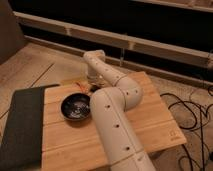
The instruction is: Place the eraser on the white sponge
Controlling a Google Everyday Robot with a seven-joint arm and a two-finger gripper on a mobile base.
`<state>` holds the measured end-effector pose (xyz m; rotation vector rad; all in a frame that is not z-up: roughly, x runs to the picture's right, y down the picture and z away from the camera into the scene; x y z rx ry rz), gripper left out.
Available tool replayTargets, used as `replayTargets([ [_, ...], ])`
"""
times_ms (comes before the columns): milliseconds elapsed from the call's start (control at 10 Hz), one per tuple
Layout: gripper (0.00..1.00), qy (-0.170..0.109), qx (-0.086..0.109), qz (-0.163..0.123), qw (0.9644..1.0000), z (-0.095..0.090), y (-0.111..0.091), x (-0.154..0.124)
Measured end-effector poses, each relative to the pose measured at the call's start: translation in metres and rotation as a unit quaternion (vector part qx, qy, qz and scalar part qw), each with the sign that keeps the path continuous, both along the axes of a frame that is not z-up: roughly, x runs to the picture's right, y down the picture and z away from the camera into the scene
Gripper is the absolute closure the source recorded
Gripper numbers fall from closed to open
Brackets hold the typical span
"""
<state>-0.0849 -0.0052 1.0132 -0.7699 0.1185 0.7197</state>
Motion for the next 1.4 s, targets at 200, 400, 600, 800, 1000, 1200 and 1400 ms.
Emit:
replayTargets([
  [200,0.35,0.008,-0.002,0.007,0.9999,0.001,-0.001,0.005],
  [400,0.42,0.014,-0.011,0.02,0.9996,0.003,0.004,0.008],
  [600,0.62,0.014,-0.015,0.027,0.9994,0.003,0.005,0.008],
  [800,0.83,0.014,-0.015,0.028,0.9994,0.004,0.004,0.008],
  [1000,0.99,0.012,-0.009,0.028,0.9995,0.003,-0.002,0.006],
  [1200,1.0,0.007,0.016,0.018,0.9997,-0.007,-0.026,-0.002],
  [1400,1.0,0.022,0.041,-0.011,0.9989,-0.03,-0.058,-0.007],
])
